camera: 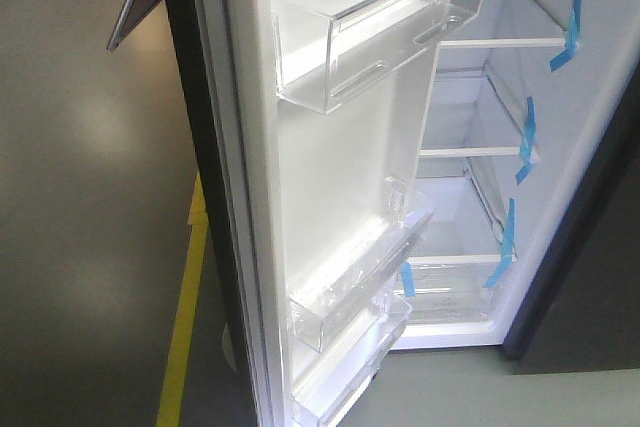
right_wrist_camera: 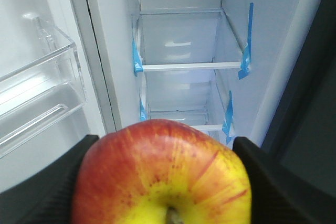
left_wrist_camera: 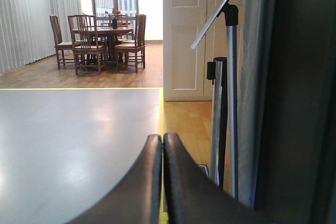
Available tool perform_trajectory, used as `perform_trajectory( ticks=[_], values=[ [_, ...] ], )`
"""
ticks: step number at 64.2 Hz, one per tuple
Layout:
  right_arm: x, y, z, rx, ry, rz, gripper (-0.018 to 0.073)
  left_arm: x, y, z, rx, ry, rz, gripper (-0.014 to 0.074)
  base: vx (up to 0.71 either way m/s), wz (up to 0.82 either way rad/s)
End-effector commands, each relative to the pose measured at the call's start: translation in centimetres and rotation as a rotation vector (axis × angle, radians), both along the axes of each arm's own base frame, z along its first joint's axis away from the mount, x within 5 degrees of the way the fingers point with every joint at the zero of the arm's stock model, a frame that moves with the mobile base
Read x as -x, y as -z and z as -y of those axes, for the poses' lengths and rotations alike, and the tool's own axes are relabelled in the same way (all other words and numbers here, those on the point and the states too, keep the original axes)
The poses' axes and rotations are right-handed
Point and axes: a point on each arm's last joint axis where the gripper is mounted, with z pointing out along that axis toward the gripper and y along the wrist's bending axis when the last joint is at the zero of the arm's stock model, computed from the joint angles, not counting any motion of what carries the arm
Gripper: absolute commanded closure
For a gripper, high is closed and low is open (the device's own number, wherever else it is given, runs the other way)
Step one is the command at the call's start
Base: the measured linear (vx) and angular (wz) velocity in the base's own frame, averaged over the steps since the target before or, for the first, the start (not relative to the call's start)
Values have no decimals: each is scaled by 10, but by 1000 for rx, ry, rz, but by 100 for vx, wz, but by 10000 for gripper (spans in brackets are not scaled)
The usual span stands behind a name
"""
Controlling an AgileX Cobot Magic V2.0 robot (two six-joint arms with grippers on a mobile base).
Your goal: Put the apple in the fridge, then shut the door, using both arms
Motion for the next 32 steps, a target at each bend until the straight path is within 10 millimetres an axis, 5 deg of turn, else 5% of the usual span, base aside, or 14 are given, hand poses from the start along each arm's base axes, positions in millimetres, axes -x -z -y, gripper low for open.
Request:
perform_trajectory(
  ticks=[1,32],
  values=[
    [10,-24,1,15,2,140,568,0,2,1,-4,15,52,602,4,-1],
    [10,-24,1,15,2,140,568,0,2,1,-4,15,52,602,3,-1]
  ],
)
